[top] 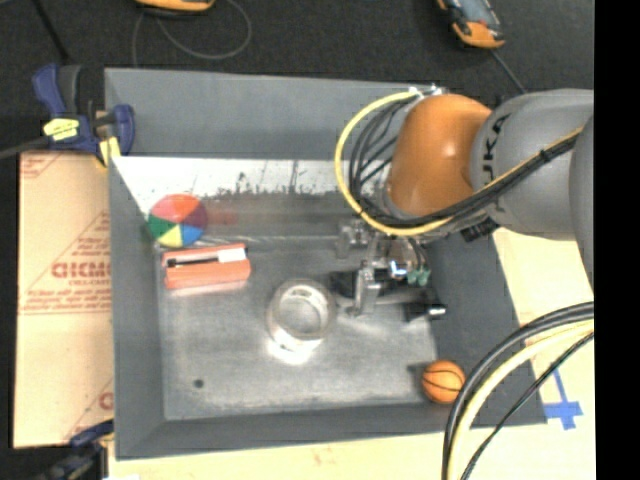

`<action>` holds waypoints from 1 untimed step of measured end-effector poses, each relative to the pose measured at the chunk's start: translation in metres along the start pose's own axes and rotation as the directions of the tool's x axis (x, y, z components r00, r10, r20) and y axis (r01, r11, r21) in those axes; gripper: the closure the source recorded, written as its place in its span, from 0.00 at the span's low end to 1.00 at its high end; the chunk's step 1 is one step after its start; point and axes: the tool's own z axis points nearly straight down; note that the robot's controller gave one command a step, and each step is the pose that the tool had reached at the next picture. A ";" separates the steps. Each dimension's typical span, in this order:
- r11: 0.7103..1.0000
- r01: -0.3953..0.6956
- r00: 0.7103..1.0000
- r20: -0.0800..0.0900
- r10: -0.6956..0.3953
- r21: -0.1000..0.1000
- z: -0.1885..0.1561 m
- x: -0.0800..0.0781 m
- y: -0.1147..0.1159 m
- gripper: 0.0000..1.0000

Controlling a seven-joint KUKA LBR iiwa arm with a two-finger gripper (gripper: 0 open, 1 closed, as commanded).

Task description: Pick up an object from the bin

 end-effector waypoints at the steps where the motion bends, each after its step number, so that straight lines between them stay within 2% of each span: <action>1: 0.997 0.081 0.997 0.005 -0.081 0.001 0.013 -0.002 -0.022 0.00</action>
Offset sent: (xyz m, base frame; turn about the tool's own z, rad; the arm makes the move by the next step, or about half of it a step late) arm -0.0053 -0.0408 -0.0347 -0.1561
